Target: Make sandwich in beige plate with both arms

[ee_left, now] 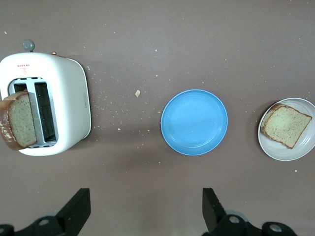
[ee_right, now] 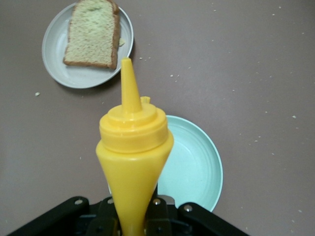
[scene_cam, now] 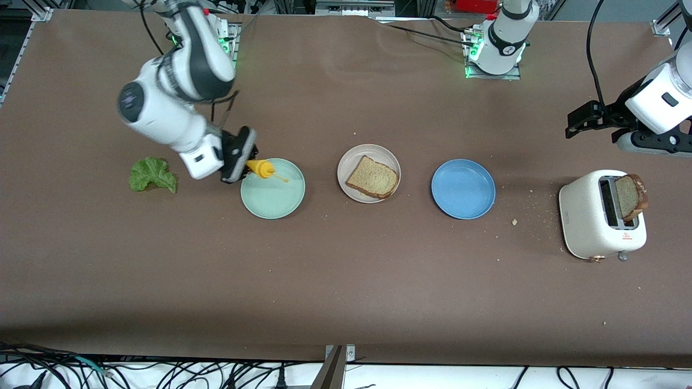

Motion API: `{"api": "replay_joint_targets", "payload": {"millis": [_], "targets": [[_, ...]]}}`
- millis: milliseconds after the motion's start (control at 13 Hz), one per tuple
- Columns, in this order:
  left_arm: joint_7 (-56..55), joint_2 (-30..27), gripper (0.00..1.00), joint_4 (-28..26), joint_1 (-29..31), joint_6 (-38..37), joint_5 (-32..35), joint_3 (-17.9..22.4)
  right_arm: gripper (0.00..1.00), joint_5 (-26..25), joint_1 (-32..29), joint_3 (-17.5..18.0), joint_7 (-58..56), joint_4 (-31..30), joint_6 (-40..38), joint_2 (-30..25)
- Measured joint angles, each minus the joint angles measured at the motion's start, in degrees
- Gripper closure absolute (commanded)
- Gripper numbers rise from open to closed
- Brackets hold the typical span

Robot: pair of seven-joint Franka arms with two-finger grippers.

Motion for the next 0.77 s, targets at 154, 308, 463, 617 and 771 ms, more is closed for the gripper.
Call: {"api": "replay_joint_targets", "payload": {"millis": [154,308,463,617,771], "targets": [[0.0,0.0,0.00,0.0,0.0,0.0,0.0,0.0,1.00,-10.7,5.4,0.2,15.1,2.2,0.0,0.5],[0.0,0.0,0.00,0.0,0.0,0.0,0.0,0.0,1.00,-18.3,9.7,0.3,24.8,3.9,0.0,2.4],[0.0,0.0,0.00,0.0,0.0,0.0,0.0,0.0,1.00,-24.8,13.1,0.3,30.6,6.1,-0.1,5.9],[0.0,0.0,0.00,0.0,0.0,0.0,0.0,0.0,1.00,-31.2,16.5,0.3,35.4,9.7,-2.6,10.9],[0.0,0.0,0.00,0.0,0.1,0.0,0.0,0.0,1.00,-36.7,20.4,0.4,42.4,16.0,-8.6,17.8]]}}
